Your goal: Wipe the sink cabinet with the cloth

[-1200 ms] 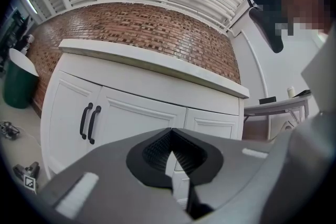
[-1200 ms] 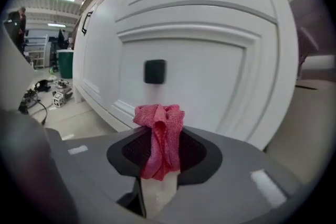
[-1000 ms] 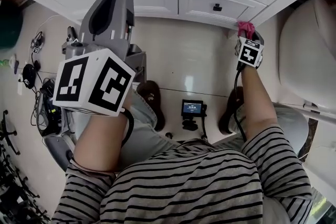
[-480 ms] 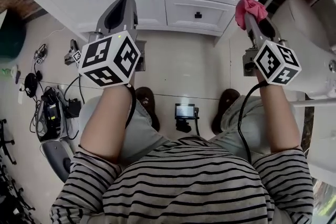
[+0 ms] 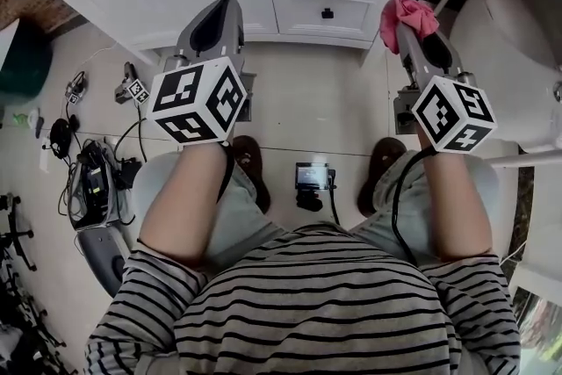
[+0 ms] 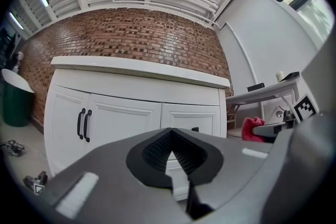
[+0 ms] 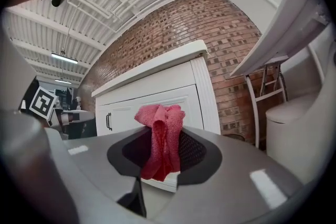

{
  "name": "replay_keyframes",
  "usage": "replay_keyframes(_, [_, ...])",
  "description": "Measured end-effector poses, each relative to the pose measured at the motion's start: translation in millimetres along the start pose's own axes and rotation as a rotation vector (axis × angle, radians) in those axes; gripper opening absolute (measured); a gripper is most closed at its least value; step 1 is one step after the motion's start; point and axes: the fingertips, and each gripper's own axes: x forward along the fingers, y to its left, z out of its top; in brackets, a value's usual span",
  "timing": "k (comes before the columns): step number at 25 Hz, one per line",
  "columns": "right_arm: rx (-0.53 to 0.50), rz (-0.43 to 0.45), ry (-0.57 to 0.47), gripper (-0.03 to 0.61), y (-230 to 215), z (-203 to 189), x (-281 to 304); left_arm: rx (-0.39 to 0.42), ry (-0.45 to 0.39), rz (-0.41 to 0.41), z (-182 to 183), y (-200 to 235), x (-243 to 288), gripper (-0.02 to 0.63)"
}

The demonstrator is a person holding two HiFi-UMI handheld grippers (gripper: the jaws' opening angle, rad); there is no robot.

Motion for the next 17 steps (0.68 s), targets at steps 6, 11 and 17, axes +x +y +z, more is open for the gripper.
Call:
replay_keyframes(6, [-0.021, 0.004, -0.008, 0.13, 2.4, 3.6, -3.5, 0.012, 0.022, -0.004, -8.1, 0.2, 0.1, 0.003])
replay_keyframes(11, [-0.011, 0.01, -0.004, 0.13, 3.6, 1.3, -1.9, -0.004, 0.025, -0.01, -8.3, 1.0, -0.6, 0.003])
replay_keyframes(17, [-0.012, 0.009, -0.004, 0.13, 4.0, 0.3, 3.0, 0.006, 0.017, -0.027, -4.7, 0.4, 1.9, 0.003])
